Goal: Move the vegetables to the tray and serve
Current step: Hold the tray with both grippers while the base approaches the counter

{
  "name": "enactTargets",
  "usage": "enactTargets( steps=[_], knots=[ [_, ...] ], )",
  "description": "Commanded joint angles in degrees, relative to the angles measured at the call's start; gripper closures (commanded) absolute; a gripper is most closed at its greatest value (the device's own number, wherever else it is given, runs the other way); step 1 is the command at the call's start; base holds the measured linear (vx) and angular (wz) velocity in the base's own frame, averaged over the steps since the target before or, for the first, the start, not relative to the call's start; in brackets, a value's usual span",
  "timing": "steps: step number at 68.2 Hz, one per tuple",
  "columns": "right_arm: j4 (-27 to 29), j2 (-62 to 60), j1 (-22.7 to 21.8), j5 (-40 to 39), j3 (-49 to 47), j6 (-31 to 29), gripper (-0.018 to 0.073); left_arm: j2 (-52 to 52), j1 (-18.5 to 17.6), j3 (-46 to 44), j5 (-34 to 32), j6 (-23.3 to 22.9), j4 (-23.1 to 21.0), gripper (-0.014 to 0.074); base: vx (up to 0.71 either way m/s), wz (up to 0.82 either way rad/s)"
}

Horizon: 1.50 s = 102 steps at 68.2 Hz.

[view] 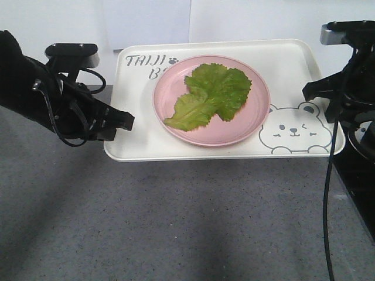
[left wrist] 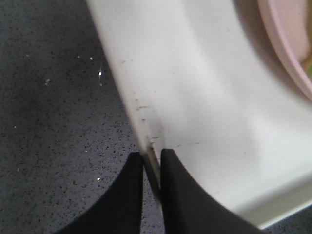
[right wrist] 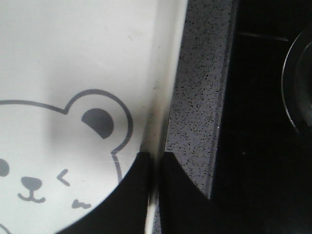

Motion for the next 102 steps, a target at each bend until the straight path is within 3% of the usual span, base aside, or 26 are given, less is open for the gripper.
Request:
enactTargets(
  steps=[1, 102],
  knots=[
    [1.7, -2.9, 0.4, -0.4, -1.7, -1.7, 0.0565, -2.6, -0.8, -1.7, -3.3, 2.5, -2.6, 0.0602, 0.02, 0.00],
    [1.7, -2.9, 0.4, -0.4, -1.7, -1.7, 0.0565, -2.6, -0.8, -1.7, -3.3, 2.5, -2.6, 0.0602, 0.00, 0.00]
  ],
)
